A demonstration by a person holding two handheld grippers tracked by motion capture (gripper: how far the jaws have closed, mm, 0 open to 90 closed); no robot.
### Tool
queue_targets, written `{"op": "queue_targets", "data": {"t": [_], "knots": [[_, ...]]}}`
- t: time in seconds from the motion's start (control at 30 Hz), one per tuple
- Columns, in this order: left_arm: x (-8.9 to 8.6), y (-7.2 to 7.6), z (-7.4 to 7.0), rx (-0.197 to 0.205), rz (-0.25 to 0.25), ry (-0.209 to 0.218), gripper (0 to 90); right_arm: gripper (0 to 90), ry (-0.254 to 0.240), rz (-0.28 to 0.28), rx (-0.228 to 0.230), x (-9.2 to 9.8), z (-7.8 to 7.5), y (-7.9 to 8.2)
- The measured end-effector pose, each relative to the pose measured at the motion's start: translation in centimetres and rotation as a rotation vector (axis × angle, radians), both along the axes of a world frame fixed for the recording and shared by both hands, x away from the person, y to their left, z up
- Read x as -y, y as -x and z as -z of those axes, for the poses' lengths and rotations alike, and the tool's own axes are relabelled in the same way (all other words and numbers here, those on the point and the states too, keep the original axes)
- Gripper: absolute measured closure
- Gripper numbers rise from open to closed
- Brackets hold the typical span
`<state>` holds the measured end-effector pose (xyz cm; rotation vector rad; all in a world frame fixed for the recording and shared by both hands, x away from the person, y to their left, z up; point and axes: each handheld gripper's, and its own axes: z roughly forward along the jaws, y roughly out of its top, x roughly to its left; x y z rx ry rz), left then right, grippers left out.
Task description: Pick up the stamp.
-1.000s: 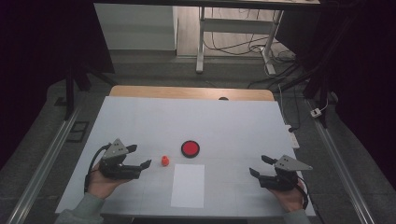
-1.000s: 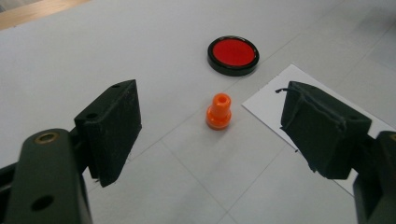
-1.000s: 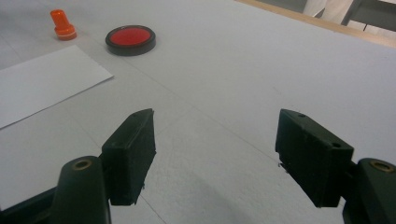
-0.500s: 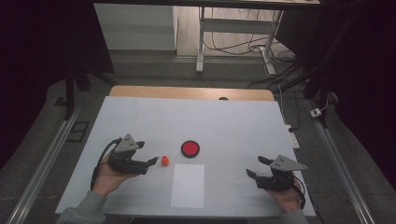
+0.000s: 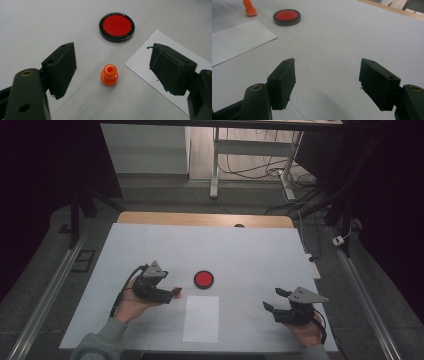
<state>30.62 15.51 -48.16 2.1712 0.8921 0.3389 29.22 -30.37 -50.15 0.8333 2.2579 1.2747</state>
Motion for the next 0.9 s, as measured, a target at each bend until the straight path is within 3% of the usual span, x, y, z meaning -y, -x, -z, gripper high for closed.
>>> {"op": "queue_targets", "data": {"t": [0.13, 0.23, 0.33, 0.9], "knots": [[0.0, -0.1, 0.5, -0.016, 0.001, -0.001, 23.1, 28.6, 0.009, 0.0, -0.007, 0.0, 0.1, 0.0], [0.3, -0.3, 1.2, -0.025, 0.002, -0.037, 24.2, 28.6, 0.01, 0.004, -0.009, 0.1, 0.2, 0.0], [0.3, -0.5, 1.4, -0.035, 0.004, -0.043, 25.5, 28.6, 0.009, 0.003, -0.011, 0.0, 0.2, -0.1], [0.5, -1.3, 3.2, -0.068, -0.006, -0.023, 37.9, 28.7, 0.011, -0.002, -0.019, 0.0, 0.4, -0.1]]}}
